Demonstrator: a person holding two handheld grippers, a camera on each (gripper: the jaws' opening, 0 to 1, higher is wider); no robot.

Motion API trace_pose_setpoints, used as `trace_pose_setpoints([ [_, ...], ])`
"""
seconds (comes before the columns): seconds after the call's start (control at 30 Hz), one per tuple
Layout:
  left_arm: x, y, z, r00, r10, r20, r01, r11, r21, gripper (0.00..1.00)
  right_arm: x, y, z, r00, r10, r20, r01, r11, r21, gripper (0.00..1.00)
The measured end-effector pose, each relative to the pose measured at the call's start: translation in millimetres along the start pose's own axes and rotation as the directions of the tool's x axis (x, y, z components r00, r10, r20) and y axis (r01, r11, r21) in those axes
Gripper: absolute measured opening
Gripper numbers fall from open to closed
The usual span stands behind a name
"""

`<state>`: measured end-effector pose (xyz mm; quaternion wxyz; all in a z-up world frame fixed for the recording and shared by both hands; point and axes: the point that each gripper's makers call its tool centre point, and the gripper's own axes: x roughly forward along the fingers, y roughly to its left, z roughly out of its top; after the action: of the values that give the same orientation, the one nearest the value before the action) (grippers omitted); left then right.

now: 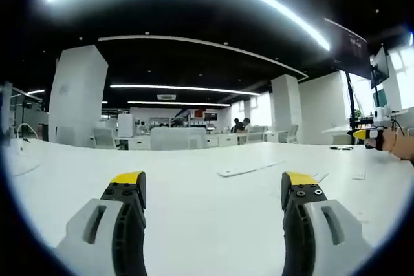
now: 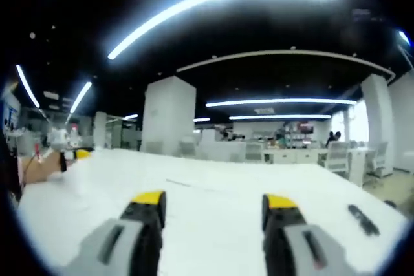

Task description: Locate the socket holder cover, grip the socket holder cover, clip it into the socket holder slot.

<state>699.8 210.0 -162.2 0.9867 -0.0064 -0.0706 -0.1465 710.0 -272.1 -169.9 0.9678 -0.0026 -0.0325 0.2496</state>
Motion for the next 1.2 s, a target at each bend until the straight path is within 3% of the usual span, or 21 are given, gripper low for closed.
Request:
trace_pose_setpoints([
  [0.23, -0.1, 0.1, -5.4, 0.999, 0.020, -0.033, -0.020, 1.000, -0.007, 0.86, 1.7, -0.4, -2.9, 1.000, -0.003, -0.016, 0.003, 1.000, -0.024, 0.61],
  [0.67, -1.4, -8.1, 3.0, 1.000, -0.001, -0.018, 0.001, 1.000, -0.003, 0.87, 2.4, -9.5, -14.0, 0.998, -0.032, -0.051, 0.029, 0.998, -0.053, 0.60],
  [1.2, -3.2, -17.3, 8.6, 1.000, -0.005, -0.015, 0.005, 1.000, -0.004, 0.86, 0.2, -10.6, -10.0, 0.999, -0.030, -0.030, 0.029, 0.999, -0.045, 0.58],
])
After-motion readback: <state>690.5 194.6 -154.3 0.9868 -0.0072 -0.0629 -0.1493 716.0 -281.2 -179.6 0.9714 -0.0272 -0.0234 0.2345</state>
